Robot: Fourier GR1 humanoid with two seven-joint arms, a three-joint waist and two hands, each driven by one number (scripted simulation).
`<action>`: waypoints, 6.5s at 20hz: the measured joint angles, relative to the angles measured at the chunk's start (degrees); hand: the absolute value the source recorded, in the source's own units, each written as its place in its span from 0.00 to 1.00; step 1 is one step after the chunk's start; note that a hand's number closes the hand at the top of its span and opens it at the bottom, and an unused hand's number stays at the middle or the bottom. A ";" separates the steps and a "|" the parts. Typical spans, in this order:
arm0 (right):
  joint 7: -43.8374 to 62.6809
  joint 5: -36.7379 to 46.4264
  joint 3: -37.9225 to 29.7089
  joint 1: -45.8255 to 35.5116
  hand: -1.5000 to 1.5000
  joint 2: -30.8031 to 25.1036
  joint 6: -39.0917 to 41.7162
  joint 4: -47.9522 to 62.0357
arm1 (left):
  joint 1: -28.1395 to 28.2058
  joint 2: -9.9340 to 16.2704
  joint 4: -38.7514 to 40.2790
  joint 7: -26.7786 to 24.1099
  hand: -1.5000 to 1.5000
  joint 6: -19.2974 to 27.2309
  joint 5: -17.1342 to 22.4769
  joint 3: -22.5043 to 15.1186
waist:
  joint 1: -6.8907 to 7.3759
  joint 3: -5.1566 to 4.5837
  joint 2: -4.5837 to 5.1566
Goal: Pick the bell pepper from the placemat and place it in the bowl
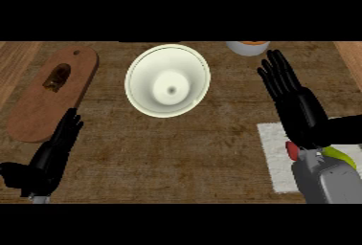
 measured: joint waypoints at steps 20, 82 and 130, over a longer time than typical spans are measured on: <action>-43.67 18.69 -4.02 30.93 0.00 -1.25 -13.43 0.07 | -12.71 -7.01 2.44 5.72 0.50 5.94 -6.34 -3.44 | -3.38 -1.75 -0.58; -19.82 29.80 -15.54 21.91 0.00 0.44 4.97 16.09 | -12.63 -17.93 2.18 8.53 0.50 -3.54 -17.50 4.91 | -1.71 -1.84 -0.46; 14.19 48.63 27.55 -19.74 1.00 11.30 -36.69 24.83 | -16.61 -21.78 5.67 8.33 0.50 -7.52 -20.26 2.25 | 6.76 -2.30 -0.88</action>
